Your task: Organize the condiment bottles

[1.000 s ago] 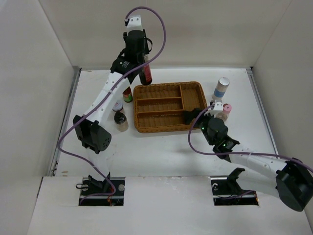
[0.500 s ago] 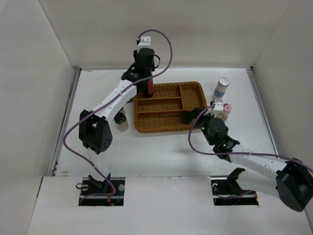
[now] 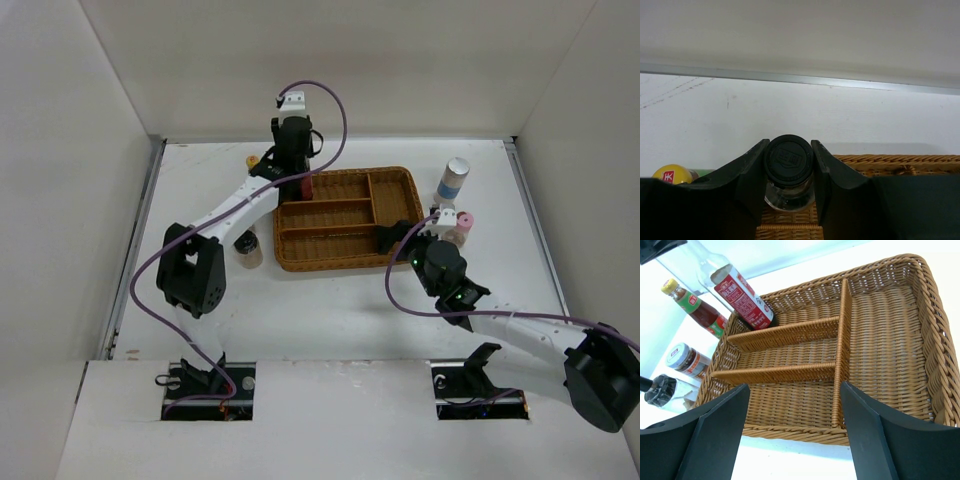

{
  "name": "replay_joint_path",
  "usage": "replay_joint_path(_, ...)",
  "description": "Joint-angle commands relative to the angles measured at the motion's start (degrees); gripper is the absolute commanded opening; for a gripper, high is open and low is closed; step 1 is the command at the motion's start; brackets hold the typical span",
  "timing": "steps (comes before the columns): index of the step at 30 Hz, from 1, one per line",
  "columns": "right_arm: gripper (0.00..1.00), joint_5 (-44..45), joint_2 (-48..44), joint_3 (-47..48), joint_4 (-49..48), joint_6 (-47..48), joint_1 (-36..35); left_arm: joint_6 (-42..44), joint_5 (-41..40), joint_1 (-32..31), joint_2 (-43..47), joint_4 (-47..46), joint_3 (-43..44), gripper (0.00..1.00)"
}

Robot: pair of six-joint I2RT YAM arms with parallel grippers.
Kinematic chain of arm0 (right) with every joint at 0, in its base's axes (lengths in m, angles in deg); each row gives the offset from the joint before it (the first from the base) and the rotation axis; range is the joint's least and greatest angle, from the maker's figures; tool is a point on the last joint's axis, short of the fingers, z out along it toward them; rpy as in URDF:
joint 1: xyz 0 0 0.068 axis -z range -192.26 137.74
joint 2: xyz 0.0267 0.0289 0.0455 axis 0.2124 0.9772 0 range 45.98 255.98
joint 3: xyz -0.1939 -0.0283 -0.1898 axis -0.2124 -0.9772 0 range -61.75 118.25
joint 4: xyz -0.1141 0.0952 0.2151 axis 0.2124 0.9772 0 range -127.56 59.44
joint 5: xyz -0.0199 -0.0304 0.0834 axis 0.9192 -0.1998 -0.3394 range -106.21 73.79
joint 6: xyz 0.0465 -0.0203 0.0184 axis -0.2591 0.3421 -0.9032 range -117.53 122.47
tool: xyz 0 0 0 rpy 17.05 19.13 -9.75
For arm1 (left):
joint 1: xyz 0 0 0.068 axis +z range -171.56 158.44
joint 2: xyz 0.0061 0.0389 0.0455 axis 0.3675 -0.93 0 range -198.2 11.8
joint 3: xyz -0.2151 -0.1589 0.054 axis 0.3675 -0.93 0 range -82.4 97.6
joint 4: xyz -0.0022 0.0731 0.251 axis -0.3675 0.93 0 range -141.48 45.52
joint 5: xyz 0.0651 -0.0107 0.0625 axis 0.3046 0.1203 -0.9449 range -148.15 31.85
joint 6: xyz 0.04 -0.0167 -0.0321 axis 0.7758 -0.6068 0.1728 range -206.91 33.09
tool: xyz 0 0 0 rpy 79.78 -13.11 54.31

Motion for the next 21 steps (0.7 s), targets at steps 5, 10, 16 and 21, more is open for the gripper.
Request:
replay_joint_path(5, 0.79, -0.62, -0.30, 0.30, -2.86, -0.51, 0.33, -0.56, -0.77, 0.28, 6.91, -11.51, -7.38, 0.27)
replay_joint_path(10, 0.80, -0.44, -0.48, 0.30, -2.85, -0.42, 0.16, -0.65, -0.68, -0.25, 8.76, -12.05, -8.27, 0.49)
replay_joint_path(16, 0.80, -0.44, -0.39, 0.47, -2.85, -0.33, 0.07, -0.48, -0.85, -1.04, 10.43, -11.61, -7.83, 0.58)
replay_joint_path(21, 0.80, -0.53, -0.30, 0.56, -2.50, -0.33, 0.24, -0.48, -0.85, -0.95, 10.69, -10.29, -7.39, 0.60)
